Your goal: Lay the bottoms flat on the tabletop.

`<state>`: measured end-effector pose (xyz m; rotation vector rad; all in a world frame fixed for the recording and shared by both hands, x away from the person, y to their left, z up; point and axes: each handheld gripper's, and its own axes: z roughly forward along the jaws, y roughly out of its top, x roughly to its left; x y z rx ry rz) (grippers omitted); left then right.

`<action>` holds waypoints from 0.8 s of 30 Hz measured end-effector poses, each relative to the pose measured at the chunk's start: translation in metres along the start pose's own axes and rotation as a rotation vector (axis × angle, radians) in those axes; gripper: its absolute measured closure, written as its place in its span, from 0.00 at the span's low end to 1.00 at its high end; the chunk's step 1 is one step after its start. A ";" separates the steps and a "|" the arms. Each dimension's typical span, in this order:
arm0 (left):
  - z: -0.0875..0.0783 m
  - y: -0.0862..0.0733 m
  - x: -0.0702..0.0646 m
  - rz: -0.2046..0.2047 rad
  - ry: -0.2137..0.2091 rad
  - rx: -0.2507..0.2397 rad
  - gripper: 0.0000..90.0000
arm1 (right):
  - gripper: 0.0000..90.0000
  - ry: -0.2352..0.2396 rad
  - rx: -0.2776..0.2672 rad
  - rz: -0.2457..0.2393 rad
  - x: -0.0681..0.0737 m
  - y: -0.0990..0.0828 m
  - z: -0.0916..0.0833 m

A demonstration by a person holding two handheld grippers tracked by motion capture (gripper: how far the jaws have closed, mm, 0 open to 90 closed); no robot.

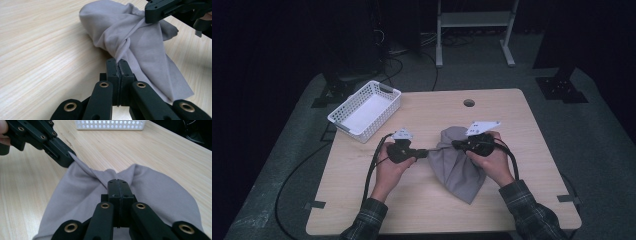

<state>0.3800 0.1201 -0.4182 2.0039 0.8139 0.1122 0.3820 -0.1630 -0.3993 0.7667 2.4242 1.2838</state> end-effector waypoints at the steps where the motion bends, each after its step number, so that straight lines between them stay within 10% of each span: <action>1: -0.001 0.000 0.002 -0.006 -0.004 -0.003 0.99 | 1.00 -0.002 0.002 0.007 -0.002 -0.001 -0.001; 24: -0.031 -0.001 0.024 -0.025 0.049 -0.059 0.99 | 1.00 -0.061 -0.029 0.050 -0.031 -0.006 -0.029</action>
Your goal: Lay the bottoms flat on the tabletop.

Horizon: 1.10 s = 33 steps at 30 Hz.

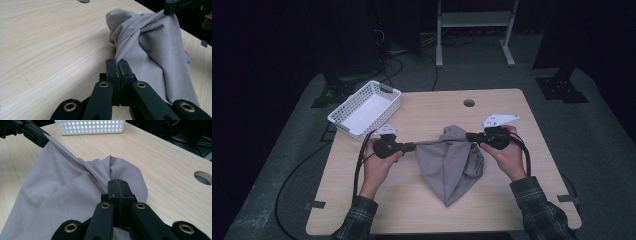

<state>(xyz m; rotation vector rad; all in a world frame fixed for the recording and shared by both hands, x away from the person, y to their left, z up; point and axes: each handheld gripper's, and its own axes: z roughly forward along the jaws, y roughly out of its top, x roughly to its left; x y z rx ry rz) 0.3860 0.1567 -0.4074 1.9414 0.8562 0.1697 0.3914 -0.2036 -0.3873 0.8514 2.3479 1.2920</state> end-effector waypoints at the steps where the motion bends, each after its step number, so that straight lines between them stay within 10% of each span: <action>1: -0.001 0.000 0.001 0.000 0.001 -0.002 0.99 | 1.00 0.000 -0.001 0.003 -0.001 0.000 -0.001; 33: -0.048 -0.004 0.033 -0.084 0.096 -0.096 0.99 | 1.00 -0.106 -0.033 0.082 -0.039 -0.014 -0.036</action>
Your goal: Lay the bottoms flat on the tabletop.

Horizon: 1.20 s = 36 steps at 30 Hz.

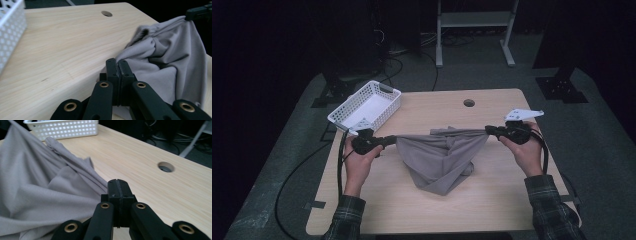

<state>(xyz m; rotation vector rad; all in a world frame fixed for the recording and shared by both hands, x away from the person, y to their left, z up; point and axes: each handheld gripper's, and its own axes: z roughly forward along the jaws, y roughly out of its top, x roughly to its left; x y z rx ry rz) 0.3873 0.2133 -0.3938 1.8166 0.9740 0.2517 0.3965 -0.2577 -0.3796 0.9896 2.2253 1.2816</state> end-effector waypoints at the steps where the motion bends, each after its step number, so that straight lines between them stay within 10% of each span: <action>1: -0.002 0.000 0.002 -0.004 0.006 -0.005 0.99 | 1.00 -0.009 -0.003 0.006 -0.003 -0.001 -0.002; 20: -0.013 -0.008 0.021 -0.050 0.095 -0.022 0.99 | 1.00 -0.122 0.009 0.151 -0.052 -0.032 -0.021; 36: -0.004 -0.003 0.000 0.034 0.075 -0.022 0.65 | 0.70 -0.010 0.020 0.075 -0.015 -0.020 -0.006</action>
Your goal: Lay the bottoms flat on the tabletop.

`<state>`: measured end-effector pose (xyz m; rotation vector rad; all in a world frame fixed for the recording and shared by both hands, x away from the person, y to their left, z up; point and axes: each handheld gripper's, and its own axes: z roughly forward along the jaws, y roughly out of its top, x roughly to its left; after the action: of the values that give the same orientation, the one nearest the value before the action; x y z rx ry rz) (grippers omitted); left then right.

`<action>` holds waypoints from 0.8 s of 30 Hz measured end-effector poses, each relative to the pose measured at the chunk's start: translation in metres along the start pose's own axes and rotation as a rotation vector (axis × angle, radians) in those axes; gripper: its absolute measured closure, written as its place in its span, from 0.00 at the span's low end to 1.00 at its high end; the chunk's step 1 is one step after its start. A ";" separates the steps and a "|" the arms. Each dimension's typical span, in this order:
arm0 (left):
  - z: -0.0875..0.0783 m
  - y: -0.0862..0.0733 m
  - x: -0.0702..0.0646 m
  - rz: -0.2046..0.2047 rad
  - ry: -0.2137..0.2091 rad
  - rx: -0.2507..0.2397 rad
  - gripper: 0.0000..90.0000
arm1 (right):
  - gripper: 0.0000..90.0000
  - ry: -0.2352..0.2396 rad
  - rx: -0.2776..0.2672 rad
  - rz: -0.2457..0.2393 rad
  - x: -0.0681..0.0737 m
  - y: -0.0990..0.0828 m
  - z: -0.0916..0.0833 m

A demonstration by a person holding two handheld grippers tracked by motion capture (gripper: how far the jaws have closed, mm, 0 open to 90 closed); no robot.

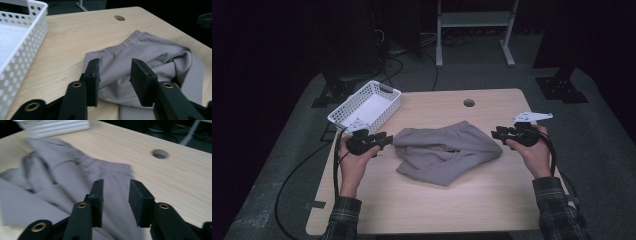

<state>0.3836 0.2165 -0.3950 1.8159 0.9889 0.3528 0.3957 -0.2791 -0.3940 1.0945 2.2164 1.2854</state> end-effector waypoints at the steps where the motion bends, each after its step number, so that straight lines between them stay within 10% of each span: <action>1: 0.001 -0.001 -0.003 0.003 -0.009 0.004 0.65 | 0.69 0.019 -0.004 -0.012 0.006 0.000 0.001; 24: 0.051 -0.032 -0.038 0.085 -0.113 0.179 0.54 | 0.58 0.334 0.082 -0.248 0.122 -0.003 0.080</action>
<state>0.3772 0.1611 -0.4391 2.0206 0.8905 0.2163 0.3665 -0.1405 -0.4294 0.6374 2.5700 1.3557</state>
